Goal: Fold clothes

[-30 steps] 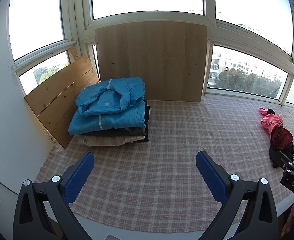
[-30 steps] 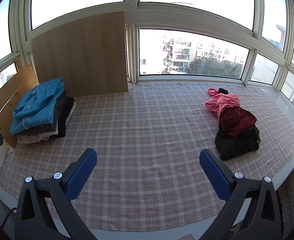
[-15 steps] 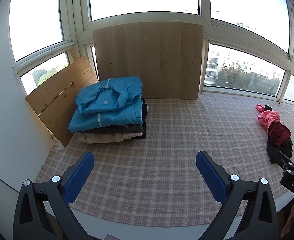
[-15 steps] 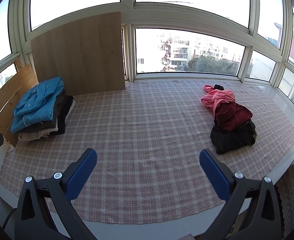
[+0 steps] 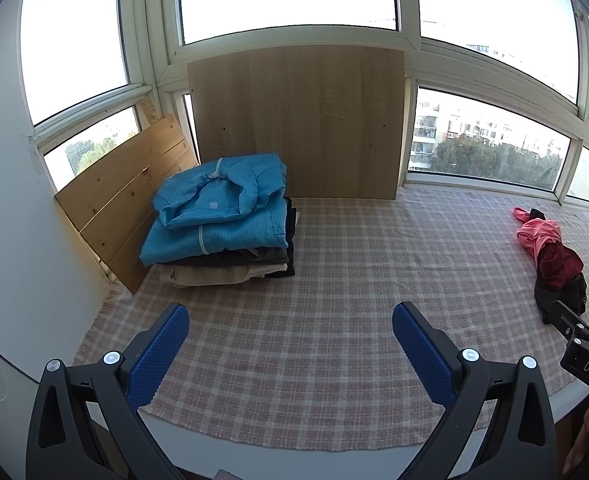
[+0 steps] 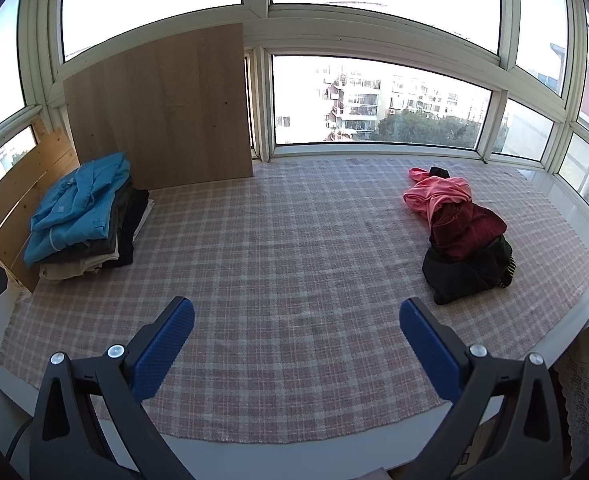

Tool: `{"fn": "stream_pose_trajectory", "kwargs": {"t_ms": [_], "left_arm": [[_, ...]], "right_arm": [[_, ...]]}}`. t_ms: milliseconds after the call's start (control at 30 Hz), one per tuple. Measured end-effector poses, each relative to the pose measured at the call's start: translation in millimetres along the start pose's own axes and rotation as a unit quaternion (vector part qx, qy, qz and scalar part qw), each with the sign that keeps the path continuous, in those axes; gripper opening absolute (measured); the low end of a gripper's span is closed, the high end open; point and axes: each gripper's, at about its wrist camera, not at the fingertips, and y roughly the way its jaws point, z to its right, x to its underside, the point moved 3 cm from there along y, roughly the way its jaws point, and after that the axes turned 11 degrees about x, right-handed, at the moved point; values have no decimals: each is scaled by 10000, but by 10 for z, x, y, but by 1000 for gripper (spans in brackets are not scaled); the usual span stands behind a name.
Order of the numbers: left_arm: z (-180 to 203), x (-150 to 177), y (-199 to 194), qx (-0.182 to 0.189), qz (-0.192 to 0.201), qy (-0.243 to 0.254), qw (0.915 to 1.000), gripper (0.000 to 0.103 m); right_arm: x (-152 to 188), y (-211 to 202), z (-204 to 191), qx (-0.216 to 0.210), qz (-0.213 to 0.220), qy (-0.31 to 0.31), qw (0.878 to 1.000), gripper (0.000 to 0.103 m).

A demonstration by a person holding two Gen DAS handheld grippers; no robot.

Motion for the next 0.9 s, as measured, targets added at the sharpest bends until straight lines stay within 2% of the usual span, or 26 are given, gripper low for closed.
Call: {"fn": "stream_pose_trajectory", "kwargs": {"t_ms": [433,900], "left_arm": [[-2,-13,61,22,7,24,10000,103],[232,-93,179,327,-19,350,9989,103]], "right_arm": [[-25,35,-30,28,-19,-21,10000,103],[-45,66,46,223,-32,88,9997,103]]}}
